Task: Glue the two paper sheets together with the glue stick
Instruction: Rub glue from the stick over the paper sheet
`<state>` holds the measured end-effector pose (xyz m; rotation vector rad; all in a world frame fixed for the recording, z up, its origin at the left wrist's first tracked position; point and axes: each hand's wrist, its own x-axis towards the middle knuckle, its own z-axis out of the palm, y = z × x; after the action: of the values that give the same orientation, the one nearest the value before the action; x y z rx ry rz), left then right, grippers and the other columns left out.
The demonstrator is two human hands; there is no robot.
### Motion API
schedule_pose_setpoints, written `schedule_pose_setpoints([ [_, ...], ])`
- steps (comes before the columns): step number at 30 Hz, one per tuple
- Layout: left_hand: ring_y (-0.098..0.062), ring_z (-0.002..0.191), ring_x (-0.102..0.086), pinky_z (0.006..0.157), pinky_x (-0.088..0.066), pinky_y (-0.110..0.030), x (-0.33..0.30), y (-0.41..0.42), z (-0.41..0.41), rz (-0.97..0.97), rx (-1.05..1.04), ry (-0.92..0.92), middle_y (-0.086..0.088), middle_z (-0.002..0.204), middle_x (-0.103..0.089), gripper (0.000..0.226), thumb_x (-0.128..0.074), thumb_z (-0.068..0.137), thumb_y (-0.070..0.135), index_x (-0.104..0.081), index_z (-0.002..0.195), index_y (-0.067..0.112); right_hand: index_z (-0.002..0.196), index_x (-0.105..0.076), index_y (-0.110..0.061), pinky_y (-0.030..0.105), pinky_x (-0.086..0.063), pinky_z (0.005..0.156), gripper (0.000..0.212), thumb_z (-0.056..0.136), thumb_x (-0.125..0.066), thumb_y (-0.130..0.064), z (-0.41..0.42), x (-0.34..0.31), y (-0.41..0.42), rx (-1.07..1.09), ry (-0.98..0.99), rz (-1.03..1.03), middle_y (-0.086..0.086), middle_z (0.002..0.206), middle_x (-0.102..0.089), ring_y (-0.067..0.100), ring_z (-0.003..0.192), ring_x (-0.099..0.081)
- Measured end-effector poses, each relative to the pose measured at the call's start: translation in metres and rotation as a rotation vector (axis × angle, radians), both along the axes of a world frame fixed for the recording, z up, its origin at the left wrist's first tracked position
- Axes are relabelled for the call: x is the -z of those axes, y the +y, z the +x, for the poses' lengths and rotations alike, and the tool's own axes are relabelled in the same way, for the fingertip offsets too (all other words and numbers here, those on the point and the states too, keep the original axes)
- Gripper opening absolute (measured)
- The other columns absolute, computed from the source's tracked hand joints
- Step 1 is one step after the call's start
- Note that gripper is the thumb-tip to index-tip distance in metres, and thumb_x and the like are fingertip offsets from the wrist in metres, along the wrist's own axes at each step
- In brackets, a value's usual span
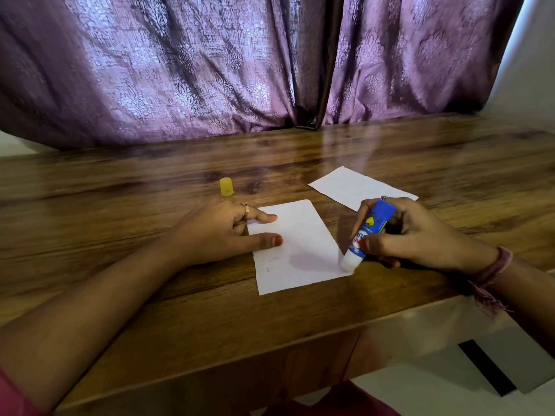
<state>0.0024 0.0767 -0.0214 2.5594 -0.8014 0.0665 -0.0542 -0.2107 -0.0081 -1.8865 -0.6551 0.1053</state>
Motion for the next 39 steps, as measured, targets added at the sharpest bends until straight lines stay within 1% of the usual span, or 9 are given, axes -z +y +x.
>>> schedule_pose_setpoints([
  [8, -0.007, 0.045, -0.037, 0.052, -0.032, -0.031, -0.003, -0.001, -0.003, 0.013, 0.015, 0.014, 0.009, 0.047, -0.034, 0.075, -0.045, 0.063, 0.084, -0.060, 0.120, 0.037, 0.068, -0.067, -0.024, 0.019, -0.039, 0.040, 0.021, 0.078, -0.060, -0.007, -0.001, 0.000, -0.001, 0.022, 0.001, 0.043, 0.002, 0.048, -0.058, 0.010, 0.037, -0.045],
  [13, -0.005, 0.046, -0.037, 0.051, -0.027, -0.027, -0.006, 0.001, -0.004, 0.046, 0.061, 0.081, 0.012, 0.049, -0.034, 0.076, -0.047, 0.064, 0.082, -0.054, 0.127, 0.039, 0.062, -0.060, -0.018, 0.018, -0.029, 0.038, 0.028, 0.087, -0.056, -0.005, -0.003, 0.002, -0.005, 0.325, 0.106, 0.334, 0.002, 0.049, -0.048, 0.010, 0.038, -0.037],
  [16, -0.005, 0.046, -0.037, 0.051, -0.027, -0.028, -0.003, 0.000, -0.004, 0.021, 0.029, 0.058, 0.014, 0.048, -0.036, 0.086, -0.043, 0.056, 0.091, -0.056, 0.124, 0.039, 0.076, -0.059, -0.010, 0.019, -0.029, 0.037, 0.012, 0.087, -0.056, -0.008, -0.008, 0.004, -0.010, 0.404, 0.192, 0.326, 0.003, 0.055, -0.049, 0.012, 0.042, -0.039],
  [19, -0.003, 0.045, -0.041, 0.051, -0.029, -0.024, 0.000, -0.003, -0.004, -0.021, -0.022, 0.034, 0.012, 0.046, -0.036, 0.091, -0.041, 0.050, 0.095, -0.057, 0.121, 0.040, 0.068, -0.064, -0.015, 0.020, -0.036, 0.040, 0.021, 0.087, -0.057, -0.007, -0.014, 0.005, -0.010, 0.442, 0.201, 0.292, 0.005, 0.055, -0.052, 0.011, 0.044, -0.046],
  [22, 0.008, 0.051, -0.048, 0.051, -0.030, -0.024, 0.001, -0.007, -0.007, -0.023, -0.039, -0.001, 0.033, 0.066, -0.058, 0.099, -0.035, 0.048, 0.098, -0.058, 0.122, 0.035, 0.074, -0.064, -0.011, 0.021, -0.040, 0.042, 0.016, 0.086, -0.056, -0.006, -0.016, 0.004, -0.007, 0.460, 0.204, 0.313, 0.007, 0.054, -0.053, 0.012, 0.044, -0.049],
  [24, 0.019, 0.058, -0.048, 0.051, -0.030, -0.023, -0.001, -0.011, -0.011, -0.036, -0.063, -0.023, 0.051, 0.088, -0.021, 0.106, -0.032, 0.047, 0.099, -0.059, 0.123, 0.030, 0.077, -0.062, -0.008, 0.022, -0.040, 0.042, 0.011, 0.086, -0.056, -0.007, -0.014, 0.003, -0.005, 0.477, 0.204, 0.323, 0.006, 0.052, -0.053, 0.013, 0.043, -0.047],
  [26, 0.024, 0.063, -0.047, 0.052, -0.030, -0.021, -0.003, -0.013, -0.014, -0.037, -0.091, -0.043, 0.048, 0.084, -0.013, 0.106, -0.032, 0.048, 0.097, -0.060, 0.123, 0.028, 0.069, -0.063, -0.012, 0.025, -0.039, 0.042, 0.016, 0.085, -0.059, -0.010, -0.012, 0.004, -0.001, 0.519, 0.169, 0.310, 0.006, 0.050, -0.053, 0.015, 0.042, -0.047],
  [29, 0.024, 0.060, -0.046, 0.048, -0.025, -0.011, -0.003, -0.014, -0.016, -0.017, -0.108, -0.094, 0.037, 0.083, -0.033, 0.091, -0.041, 0.057, 0.086, -0.061, 0.123, 0.026, 0.062, -0.063, -0.015, 0.025, -0.038, 0.040, 0.022, 0.084, -0.062, -0.015, -0.011, 0.006, 0.004, 0.562, 0.108, 0.239, 0.009, 0.047, -0.053, 0.019, 0.041, -0.046],
  [39, 0.005, 0.060, -0.042, 0.053, -0.027, -0.015, -0.007, -0.016, -0.020, 0.074, -0.147, -0.088, 0.024, 0.093, -0.040, 0.088, -0.040, 0.058, 0.080, -0.057, 0.127, 0.028, 0.067, -0.063, -0.008, 0.023, -0.037, 0.037, 0.019, 0.083, -0.065, -0.017, -0.014, 0.010, 0.006, 0.576, 0.011, 0.120, 0.007, 0.045, -0.056, 0.016, 0.040, -0.048],
])
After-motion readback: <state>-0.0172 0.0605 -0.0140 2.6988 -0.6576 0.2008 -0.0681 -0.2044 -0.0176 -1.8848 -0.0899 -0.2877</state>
